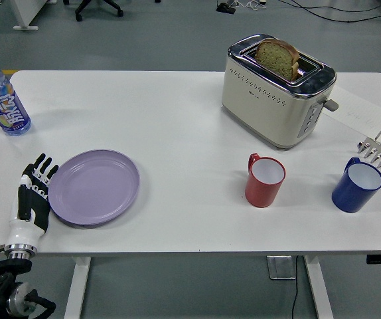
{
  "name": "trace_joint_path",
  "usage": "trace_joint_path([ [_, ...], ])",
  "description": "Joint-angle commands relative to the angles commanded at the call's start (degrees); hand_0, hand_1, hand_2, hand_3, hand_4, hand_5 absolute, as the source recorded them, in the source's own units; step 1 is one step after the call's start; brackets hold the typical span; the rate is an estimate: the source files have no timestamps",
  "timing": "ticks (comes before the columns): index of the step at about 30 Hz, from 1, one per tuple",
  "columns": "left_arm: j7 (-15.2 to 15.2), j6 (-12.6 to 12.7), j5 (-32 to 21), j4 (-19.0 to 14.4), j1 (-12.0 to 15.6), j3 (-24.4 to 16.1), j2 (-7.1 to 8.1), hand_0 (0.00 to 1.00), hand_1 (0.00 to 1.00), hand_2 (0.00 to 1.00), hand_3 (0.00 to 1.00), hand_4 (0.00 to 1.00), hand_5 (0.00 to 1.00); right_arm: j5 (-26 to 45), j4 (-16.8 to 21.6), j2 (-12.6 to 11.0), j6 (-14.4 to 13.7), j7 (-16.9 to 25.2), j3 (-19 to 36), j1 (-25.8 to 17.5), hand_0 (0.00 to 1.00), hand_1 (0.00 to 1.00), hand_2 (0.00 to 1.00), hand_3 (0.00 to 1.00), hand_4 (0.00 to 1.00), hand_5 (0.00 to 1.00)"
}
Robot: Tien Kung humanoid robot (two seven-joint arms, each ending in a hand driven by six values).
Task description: Push plate across desktop
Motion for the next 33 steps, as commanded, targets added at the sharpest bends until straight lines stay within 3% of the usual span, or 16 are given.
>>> trace_joint_path([
  [33, -3.3, 2.1, -5.6, -0.2, -1.8, 9.4, -0.85, 0.915, 0.929, 0.968, 0.925, 0.484, 0.998, -0.3, 0.0, 0.0, 0.1, -0.2, -0.1, -0.5, 0.604, 0.545, 0.652, 0.61, 0.154, 0.335],
])
